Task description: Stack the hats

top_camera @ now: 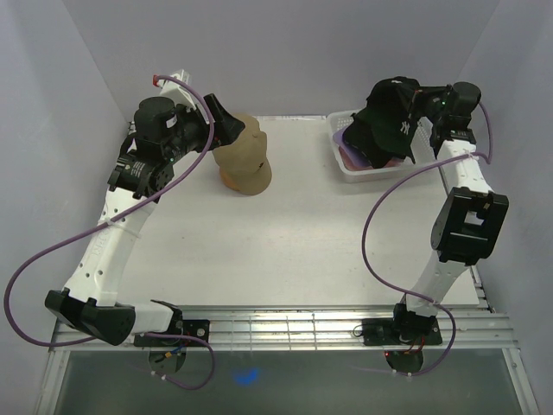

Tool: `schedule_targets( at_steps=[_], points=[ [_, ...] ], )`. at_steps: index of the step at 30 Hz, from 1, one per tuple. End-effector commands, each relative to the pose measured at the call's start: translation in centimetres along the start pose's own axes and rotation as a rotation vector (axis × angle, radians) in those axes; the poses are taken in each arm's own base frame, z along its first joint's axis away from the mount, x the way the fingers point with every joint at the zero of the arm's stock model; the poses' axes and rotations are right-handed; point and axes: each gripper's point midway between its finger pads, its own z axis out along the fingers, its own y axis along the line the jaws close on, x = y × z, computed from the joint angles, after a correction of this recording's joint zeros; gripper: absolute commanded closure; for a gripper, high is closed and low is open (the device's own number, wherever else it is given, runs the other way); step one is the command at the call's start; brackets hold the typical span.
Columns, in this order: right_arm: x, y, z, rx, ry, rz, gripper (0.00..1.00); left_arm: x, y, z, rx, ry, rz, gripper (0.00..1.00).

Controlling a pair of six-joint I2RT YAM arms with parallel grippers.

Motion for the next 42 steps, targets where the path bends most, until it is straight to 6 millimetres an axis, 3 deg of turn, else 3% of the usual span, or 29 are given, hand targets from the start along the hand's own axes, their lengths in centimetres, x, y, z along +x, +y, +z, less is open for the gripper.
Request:
schedule_targets(
  at_steps=[1, 14, 19, 23, 26, 29, 30, 33, 38, 42],
  points=[
    [2.5, 9.0, -2.5, -0.311, 0.088, -0.162, 0.92, -1.3, -1.0, -1.7, 0.022, -0.043, 0.007, 0.03],
    [4.4, 9.9, -3.2, -0.510, 0.183, -0.369, 0.92, -1.1, -0.8, -2.1, 0.018, -0.043, 0.028, 0.04],
    [7.6, 11.3, -4.2, -0.571, 0.257, -0.433, 0.92, -2.0, -1.4, -2.3, 0.034, -0.060, 0.036, 0.05],
    [12.7, 12.8, -5.4, -0.644, 0.347, -0.451, 0.92, -2.7, -2.3, -2.3, 0.060, -0.063, 0.028, 0.05],
    [19.7, 13.4, -6.1, -0.722, 0.461, -0.436, 0.92, -3.3, -3.0, -2.6, 0.084, -0.070, 0.017, 0.05],
    [24.1, 13.2, -5.8, -0.773, 0.543, -0.424, 0.92, -3.9, -3.6, -3.0, 0.096, -0.080, 0.015, 0.05],
    [26.9, 14.0, -6.4, -0.815, 0.587, -0.421, 0.92, -4.0, -3.6, -3.0, 0.095, -0.081, 0.013, 0.05],
    [31.8, 12.8, -5.9, -0.821, 0.671, -0.390, 0.92, -4.8, -4.0, -3.4, 0.098, -0.099, 0.012, 0.05],
    [36.8, 10.3, -7.8, -0.881, 0.771, -0.356, 0.92, -5.3, -4.2, -3.8, 0.092, -0.109, 0.011, 0.05],
    [37.7, 7.5, -9.3, -0.870, 0.800, -0.332, 0.92, -5.2, -4.0, -3.7, 0.083, -0.106, 0.009, 0.05]
  ],
)
